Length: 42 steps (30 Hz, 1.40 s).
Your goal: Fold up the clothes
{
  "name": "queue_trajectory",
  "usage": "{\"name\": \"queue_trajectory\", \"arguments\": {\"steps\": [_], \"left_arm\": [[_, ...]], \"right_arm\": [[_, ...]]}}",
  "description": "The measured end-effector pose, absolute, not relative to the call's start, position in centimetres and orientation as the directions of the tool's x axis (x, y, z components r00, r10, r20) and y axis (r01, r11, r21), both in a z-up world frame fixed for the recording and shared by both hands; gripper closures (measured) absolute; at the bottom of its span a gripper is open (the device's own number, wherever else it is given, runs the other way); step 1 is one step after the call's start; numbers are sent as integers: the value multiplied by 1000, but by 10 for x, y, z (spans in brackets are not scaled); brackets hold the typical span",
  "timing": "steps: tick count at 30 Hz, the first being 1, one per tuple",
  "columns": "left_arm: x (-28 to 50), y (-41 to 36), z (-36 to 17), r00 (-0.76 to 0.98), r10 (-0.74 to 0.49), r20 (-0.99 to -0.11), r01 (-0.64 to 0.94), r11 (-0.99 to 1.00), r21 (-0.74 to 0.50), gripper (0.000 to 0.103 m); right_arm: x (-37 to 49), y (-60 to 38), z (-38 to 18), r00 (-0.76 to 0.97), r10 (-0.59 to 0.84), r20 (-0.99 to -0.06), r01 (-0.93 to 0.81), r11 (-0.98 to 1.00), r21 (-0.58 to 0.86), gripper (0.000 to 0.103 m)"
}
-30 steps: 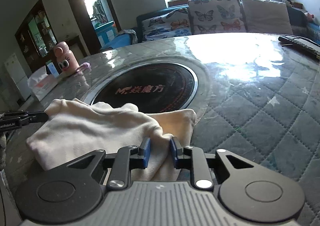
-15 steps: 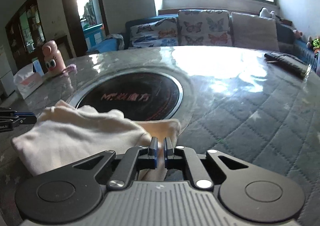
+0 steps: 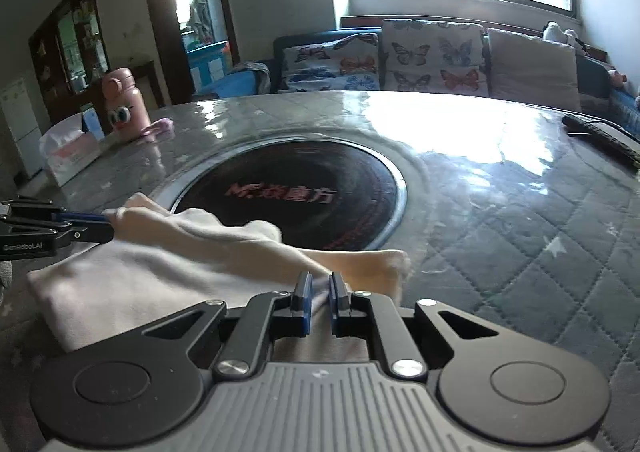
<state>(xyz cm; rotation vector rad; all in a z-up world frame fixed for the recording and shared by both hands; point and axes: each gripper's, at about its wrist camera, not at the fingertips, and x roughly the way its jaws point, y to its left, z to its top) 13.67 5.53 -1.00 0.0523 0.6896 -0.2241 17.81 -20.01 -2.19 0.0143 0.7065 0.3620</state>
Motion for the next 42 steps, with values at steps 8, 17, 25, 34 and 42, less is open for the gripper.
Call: {"name": "queue_trajectory", "arguments": {"steps": [8,17,25,34,42], "left_arm": [[135,49,4,757,-250,-604,261,963,-70,86],[163,19,-12,708,-268,-653,286,955,-82,76],[170,13,-12,712,-265,-650,279,957,-84,66],[157,16,-4,730,-263,-631,272,959,-85,58],[107,18,2,744,-269,-611,304,951,-48,54]], "right_arm": [[156,-197,-3,685,403,-607,-394,906,157,91],[144,-173,-14,630,448,-635,-483,866,131,71],[144,-171,-14,623,451,-639,-498,859,120,66],[118,-169,0,629,465,-623,-546,835,71,65],[94,-172,-12,601,474,-643,-574,817,66,65]]}}
